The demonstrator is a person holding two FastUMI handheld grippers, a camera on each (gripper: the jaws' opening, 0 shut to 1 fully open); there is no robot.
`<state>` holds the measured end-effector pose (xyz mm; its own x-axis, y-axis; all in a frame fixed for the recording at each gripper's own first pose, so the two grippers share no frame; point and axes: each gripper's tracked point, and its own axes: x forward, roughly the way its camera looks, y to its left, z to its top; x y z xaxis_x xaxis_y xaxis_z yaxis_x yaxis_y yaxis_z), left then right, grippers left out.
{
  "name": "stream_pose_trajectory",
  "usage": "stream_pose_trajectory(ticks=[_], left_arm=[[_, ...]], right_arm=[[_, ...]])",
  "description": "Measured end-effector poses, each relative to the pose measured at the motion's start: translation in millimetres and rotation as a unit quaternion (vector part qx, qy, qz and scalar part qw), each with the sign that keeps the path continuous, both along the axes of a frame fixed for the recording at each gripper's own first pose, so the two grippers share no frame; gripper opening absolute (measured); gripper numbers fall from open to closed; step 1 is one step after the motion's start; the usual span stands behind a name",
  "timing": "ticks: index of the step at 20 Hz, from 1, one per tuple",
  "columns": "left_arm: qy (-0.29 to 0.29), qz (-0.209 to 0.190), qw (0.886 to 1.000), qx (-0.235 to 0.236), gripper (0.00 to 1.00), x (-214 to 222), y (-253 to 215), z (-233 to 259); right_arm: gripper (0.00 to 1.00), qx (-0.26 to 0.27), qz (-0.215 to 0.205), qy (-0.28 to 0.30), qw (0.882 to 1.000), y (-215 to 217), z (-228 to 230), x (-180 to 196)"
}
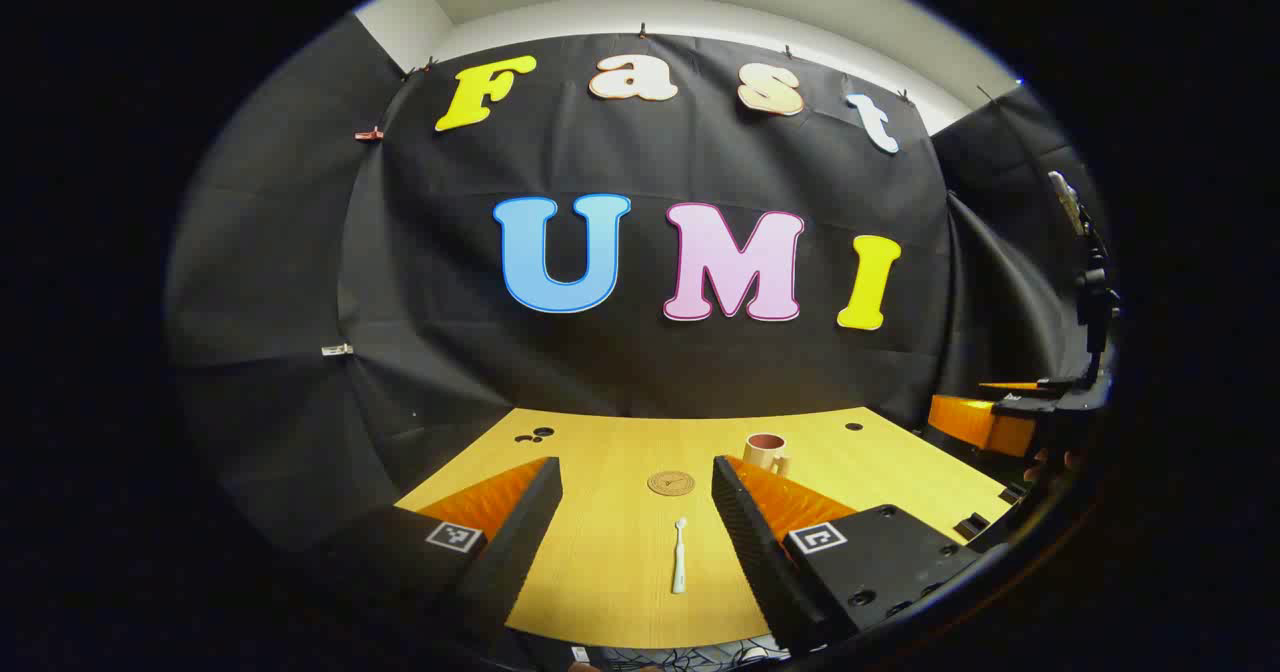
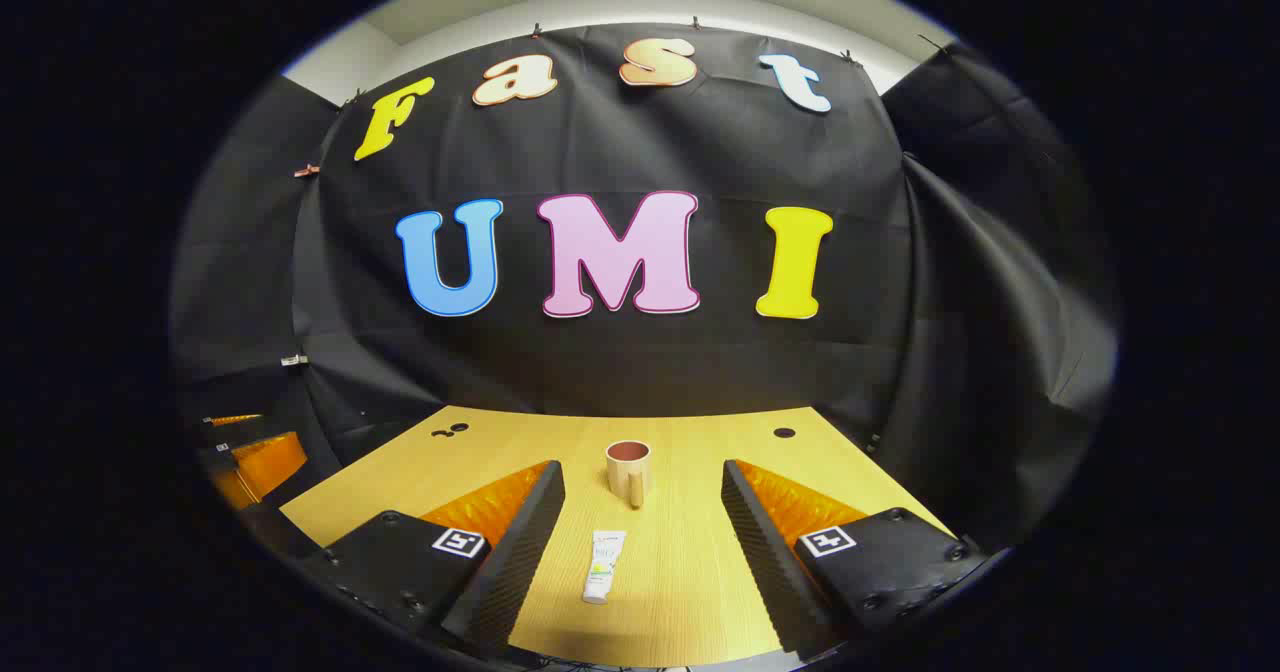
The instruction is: Put the toothbrush and toothpaste on the desktop into the cup, then pick up the cup and place it on the coaster on the desktop.
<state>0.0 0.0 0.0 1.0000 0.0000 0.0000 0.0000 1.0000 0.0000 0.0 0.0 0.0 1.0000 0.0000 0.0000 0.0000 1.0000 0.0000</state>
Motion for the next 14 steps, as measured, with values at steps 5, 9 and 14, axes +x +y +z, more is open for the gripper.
stream_pose_trajectory(ticks=[5,9,14], left_arm=[[0.021,-0.002,1.000,0.003,0.95,16.3,-2.9,-10.7],[0.031,-0.003,0.999,0.003,0.96,26.9,-4.0,-14.8],[0.036,-0.005,0.999,0.006,0.95,41.9,-6.4,-16.6]], right_arm=[[0.97,-0.003,0.003,0.021,1.000,-4.4,-10.5,14.9],[0.97,-0.001,0.005,0.034,0.999,-4.3,-16.7,29.2],[0.97,-0.008,0.016,0.056,0.998,1.9,-26.5,44.8]])
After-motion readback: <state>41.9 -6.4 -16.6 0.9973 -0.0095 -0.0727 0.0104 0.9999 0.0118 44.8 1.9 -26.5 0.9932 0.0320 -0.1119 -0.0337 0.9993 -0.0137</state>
